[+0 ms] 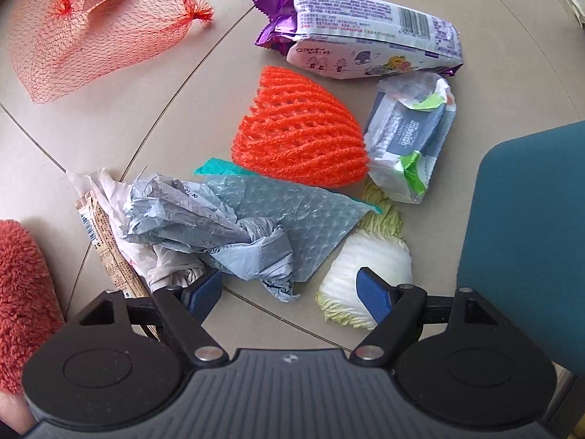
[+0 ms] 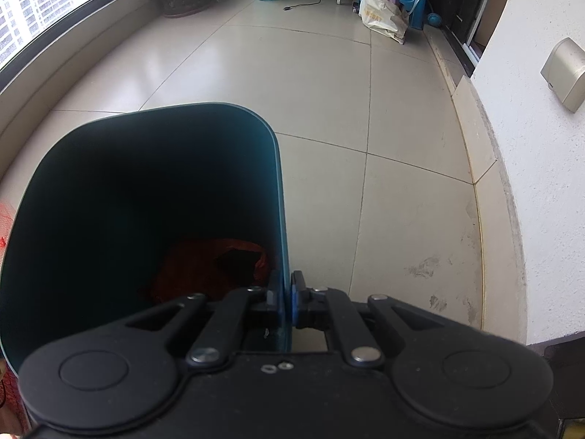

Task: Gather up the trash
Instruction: 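Return the left tool to the pile and grasp the grey crumpled plastic bag, then carry the grey bag into the teal bin and release it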

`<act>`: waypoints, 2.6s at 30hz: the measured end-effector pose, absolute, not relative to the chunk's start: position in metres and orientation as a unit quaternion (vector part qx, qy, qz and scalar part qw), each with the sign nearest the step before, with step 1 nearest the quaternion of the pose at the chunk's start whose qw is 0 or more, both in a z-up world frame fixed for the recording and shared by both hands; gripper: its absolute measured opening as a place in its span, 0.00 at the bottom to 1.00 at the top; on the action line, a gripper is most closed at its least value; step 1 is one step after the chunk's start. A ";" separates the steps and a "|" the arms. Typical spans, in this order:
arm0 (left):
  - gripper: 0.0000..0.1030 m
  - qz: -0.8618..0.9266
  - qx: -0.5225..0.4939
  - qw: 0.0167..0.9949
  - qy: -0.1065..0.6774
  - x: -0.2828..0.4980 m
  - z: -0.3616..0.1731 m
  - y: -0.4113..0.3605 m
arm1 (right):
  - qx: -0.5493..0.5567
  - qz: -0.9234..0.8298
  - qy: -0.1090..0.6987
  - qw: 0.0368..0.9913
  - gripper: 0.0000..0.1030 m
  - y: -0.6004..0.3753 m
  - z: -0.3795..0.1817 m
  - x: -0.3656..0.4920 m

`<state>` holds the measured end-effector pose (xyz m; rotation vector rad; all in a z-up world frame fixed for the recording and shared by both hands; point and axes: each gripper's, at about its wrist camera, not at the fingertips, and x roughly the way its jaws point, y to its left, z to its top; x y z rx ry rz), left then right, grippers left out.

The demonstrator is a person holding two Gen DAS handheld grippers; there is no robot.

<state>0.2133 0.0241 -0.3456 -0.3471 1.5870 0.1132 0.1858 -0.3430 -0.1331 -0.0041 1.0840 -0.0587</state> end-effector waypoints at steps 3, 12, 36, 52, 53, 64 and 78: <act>0.78 0.069 -0.164 0.681 0.710 0.219 -0.358 0.031 | -0.001 -0.028 0.516 0.856 0.04 -0.343 -0.133 0.186; 0.49 0.081 -0.130 0.672 0.725 0.225 -0.377 0.030 | -0.015 -0.034 0.517 0.855 0.05 -0.337 -0.135 0.186; 0.48 -0.046 -0.110 0.773 0.623 0.215 -0.139 -0.018 | -0.012 -0.028 0.511 0.859 0.04 -0.339 -0.132 0.183; 0.48 -0.178 -0.038 0.818 0.545 0.216 -0.037 -0.144 | -0.006 -0.024 0.511 0.859 0.03 -0.344 -0.131 0.183; 0.48 -0.182 -0.033 0.819 0.544 0.218 -0.038 -0.152 | -0.007 -0.023 0.511 0.859 0.03 -0.344 -0.131 0.183; 0.48 -0.180 0.033 0.798 0.574 0.245 -0.097 -0.220 | -0.008 -0.021 0.510 0.860 0.03 -0.345 -0.132 0.182; 0.54 -0.186 0.040 0.769 0.610 0.255 -0.149 -0.233 | -0.011 -0.017 0.510 0.860 0.03 -0.343 -0.133 0.181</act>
